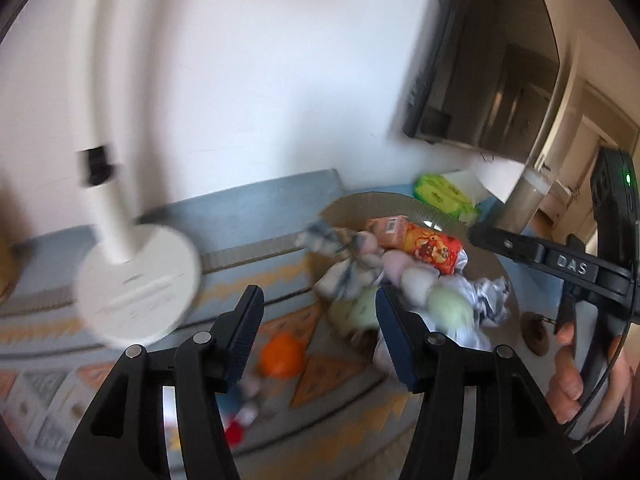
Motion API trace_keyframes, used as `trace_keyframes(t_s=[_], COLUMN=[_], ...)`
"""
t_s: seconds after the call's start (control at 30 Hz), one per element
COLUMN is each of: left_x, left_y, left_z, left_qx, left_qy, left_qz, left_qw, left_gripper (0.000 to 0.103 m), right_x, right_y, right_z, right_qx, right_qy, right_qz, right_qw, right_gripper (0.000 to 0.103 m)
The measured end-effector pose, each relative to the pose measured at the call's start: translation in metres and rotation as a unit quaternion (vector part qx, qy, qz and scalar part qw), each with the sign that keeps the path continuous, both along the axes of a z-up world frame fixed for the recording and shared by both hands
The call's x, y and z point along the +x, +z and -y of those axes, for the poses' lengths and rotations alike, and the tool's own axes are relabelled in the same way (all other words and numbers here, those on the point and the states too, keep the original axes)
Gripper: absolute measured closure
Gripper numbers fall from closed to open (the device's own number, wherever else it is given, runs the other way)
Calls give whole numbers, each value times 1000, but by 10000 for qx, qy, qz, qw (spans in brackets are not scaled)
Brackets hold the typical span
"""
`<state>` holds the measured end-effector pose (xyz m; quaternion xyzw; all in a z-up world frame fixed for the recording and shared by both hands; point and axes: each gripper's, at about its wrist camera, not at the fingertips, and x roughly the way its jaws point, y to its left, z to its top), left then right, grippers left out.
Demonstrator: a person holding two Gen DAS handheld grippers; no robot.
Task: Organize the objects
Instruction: 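Move both grippers back over the rug toward the plush toy and orange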
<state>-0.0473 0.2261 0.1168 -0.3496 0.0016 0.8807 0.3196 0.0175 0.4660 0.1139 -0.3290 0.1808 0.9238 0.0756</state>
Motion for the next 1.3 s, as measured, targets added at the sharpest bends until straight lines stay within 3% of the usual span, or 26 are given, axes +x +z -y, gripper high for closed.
trace_keyframes(t_s=[0.07,0.13,0.17,0.23,0.37,0.47,0.57,0.63,0.77,1.07,1.2,1.3], left_x=[16,38,45,62,78,84,85,85,88,91,79,56], left_y=[4,2,1,-7,-41,-66,-84,-90,-89,-91,-85,-74], left_z=[28,65,80,111,166,188,199,204,199,183,162,135], left_qx=[-22,-83,-107,-172,-381,-600,-581,-546,-583,-877,-827,-835], left_qy=[201,544,712,1016,1665,2001,2109,2167,2075,1705,1065,635], left_qz=[-91,-212,-269,-349,-83,27,152,239,128,103,308,219], left_qw=[9998,9983,9970,9941,9853,9779,9757,9744,9764,9814,9904,9942], left_gripper=[46,23,19,18,18,18,18,18,18,18,18,8], right_x=[24,45,55,75,87,84,76,75,70,61,50,22], right_y=[6,9,8,-2,-43,-74,-96,-107,-113,-118,-104,-93], right_z=[22,48,63,98,150,167,175,175,174,166,159,161], right_qx=[-10,1,8,78,170,226,389,410,479,318,-271,-633], right_qy=[218,514,670,1005,1347,1327,1264,1210,1099,959,818,611], right_qz=[-126,-240,-278,-279,40,299,506,582,672,886,738,725], right_qw=[9997,9984,9974,9945,9907,9904,9899,9901,9905,9909,9935,9935], right_gripper=[59,59,58,56,56,55,54,47,40,40,40,40])
